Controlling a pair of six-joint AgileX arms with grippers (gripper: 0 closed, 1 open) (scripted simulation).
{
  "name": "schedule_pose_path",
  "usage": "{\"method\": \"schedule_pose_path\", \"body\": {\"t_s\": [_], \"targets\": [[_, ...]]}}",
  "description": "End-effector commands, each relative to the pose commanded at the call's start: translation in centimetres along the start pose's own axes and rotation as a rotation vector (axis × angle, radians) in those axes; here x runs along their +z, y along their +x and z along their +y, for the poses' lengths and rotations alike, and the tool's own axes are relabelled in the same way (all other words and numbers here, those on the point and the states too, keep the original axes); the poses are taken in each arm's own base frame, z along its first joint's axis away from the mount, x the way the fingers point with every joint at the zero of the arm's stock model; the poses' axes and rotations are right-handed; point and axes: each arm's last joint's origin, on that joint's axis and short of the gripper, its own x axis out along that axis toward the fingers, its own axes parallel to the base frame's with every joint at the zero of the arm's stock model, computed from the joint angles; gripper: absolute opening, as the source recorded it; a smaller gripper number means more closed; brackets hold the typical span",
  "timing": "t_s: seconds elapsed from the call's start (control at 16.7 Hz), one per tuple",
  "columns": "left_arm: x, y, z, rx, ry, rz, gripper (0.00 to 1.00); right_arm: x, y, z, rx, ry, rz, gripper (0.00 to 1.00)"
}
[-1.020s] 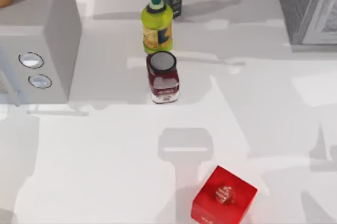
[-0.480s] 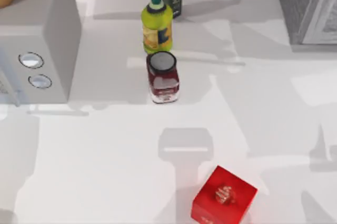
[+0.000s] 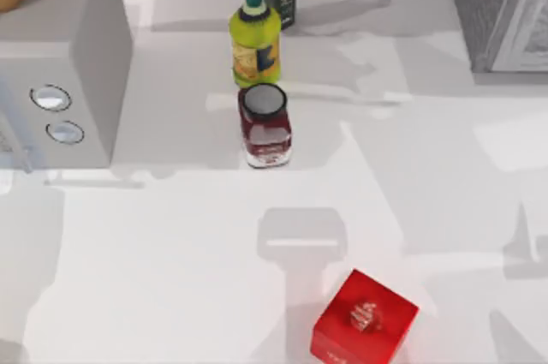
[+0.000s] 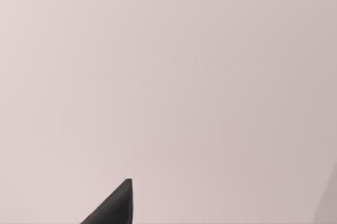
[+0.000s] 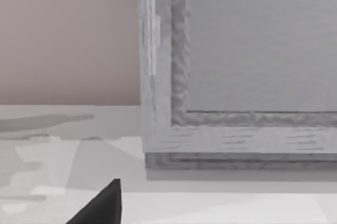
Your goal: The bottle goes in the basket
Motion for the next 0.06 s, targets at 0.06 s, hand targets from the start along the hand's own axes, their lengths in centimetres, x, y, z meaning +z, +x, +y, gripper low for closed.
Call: {"method": "schedule_pose_path", "body": {"t_s": [0.06], "targets": [[0.00,0.00,0.00,0.000,0.000,0.000,1.00,0.00,0.00,0.00,0.000,0.000,0.000,1.00]]}}
